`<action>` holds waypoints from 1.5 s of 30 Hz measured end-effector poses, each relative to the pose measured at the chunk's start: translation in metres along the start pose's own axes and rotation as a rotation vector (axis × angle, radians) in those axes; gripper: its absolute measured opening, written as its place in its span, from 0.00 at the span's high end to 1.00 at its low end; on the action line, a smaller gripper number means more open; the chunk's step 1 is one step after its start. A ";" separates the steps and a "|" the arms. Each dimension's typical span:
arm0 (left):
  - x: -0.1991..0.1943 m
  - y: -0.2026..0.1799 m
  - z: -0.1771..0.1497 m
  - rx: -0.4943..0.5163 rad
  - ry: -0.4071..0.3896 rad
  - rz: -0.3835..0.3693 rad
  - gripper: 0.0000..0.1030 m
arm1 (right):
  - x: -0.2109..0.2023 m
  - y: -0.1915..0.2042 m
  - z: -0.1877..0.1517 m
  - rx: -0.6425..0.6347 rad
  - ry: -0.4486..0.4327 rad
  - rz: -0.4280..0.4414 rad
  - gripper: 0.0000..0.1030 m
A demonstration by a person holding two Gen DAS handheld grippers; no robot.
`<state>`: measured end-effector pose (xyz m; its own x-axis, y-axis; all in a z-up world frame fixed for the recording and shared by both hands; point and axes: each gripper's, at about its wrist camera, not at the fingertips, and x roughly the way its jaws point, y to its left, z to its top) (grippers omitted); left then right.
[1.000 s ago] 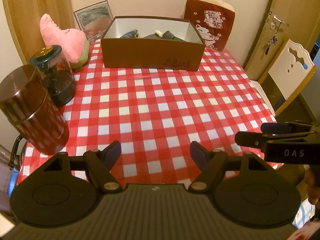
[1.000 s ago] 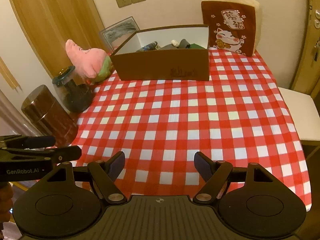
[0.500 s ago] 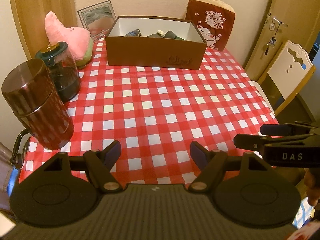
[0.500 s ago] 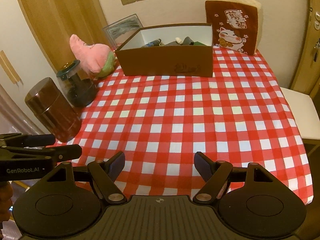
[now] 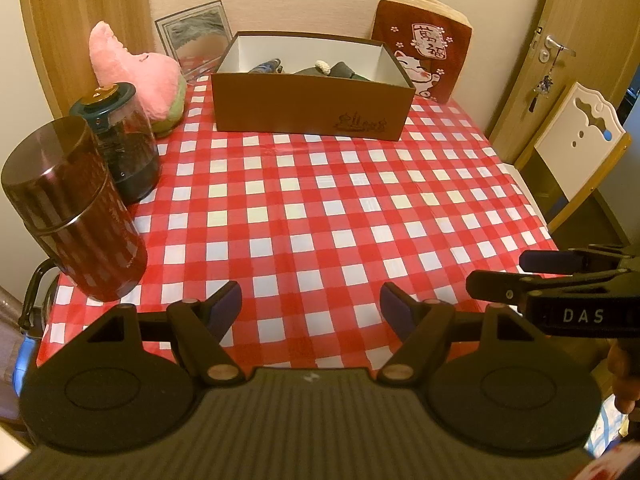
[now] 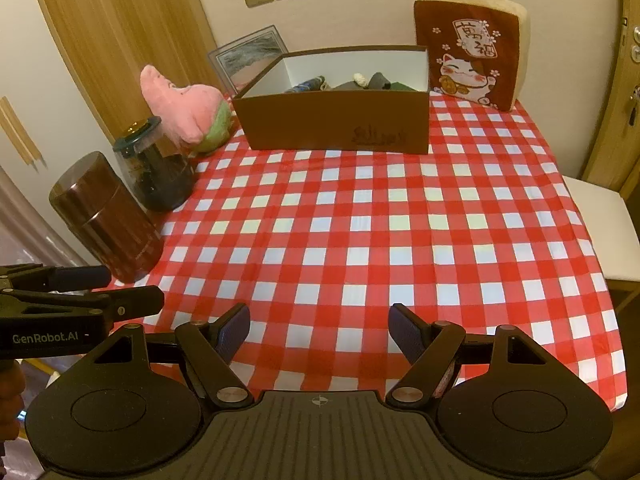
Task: Organize soft objects
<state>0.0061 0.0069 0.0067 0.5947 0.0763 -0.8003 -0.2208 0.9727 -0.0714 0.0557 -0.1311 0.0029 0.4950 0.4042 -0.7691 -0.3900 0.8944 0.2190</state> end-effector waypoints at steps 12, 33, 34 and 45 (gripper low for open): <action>0.001 0.000 0.001 -0.002 0.000 0.001 0.28 | 0.001 -0.003 0.001 -0.002 0.001 0.000 0.26; 0.002 0.000 0.001 0.000 0.000 0.000 0.28 | 0.005 -0.006 0.003 0.001 0.006 0.000 0.26; 0.003 -0.001 0.002 -0.001 0.000 0.001 0.28 | 0.005 -0.007 0.003 0.002 0.006 0.000 0.26; 0.003 -0.002 0.002 -0.002 0.000 0.001 0.28 | 0.005 -0.008 0.004 0.001 0.007 0.000 0.26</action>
<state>0.0103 0.0058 0.0055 0.5947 0.0778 -0.8002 -0.2234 0.9721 -0.0715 0.0639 -0.1355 -0.0002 0.4896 0.4024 -0.7735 -0.3892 0.8947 0.2191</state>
